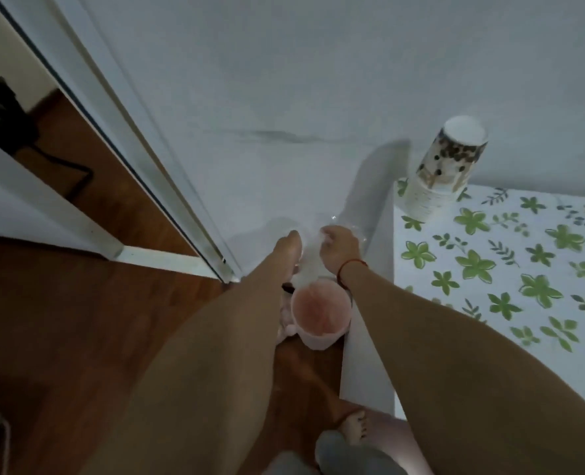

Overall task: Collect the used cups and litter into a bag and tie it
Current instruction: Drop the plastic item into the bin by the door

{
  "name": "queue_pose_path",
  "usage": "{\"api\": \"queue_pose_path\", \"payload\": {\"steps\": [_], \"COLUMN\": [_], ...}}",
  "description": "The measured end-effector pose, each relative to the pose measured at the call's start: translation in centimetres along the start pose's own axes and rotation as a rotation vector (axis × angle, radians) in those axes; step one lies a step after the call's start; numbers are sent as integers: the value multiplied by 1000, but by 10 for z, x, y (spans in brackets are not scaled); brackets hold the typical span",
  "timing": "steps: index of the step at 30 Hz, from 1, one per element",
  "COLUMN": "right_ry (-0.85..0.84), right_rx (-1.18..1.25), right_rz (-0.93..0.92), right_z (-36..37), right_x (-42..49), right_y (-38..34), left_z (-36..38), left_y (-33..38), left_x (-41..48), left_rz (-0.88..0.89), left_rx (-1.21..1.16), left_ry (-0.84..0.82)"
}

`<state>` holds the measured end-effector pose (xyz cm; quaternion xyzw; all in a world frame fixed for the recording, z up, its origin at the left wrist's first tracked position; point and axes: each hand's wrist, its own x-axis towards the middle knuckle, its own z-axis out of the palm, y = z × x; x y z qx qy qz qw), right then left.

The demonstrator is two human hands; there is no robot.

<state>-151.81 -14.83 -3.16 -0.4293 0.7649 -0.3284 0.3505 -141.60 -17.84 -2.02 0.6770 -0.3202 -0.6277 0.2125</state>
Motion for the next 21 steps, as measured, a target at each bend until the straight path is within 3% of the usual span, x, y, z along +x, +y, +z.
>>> {"api": "queue_pose_path", "payload": {"steps": [3,8,14,21], "right_ry": [72,104,191,96], "right_rx": [23,-65,-81,-152], "right_rz": [86,272,402,523], "right_z": [37,116,211,280], "right_x": [21,66,132,161], "right_y": [32,120,246,379], "left_z": [4,1,22,51], "left_y": [-21,-91,-189,-296], "left_x": [43,149,300,408], "left_rz": [-69,-39,-227,-154], "left_rx": [154,193,164,450], "left_ry": [-33,-118,-263,-285]}}
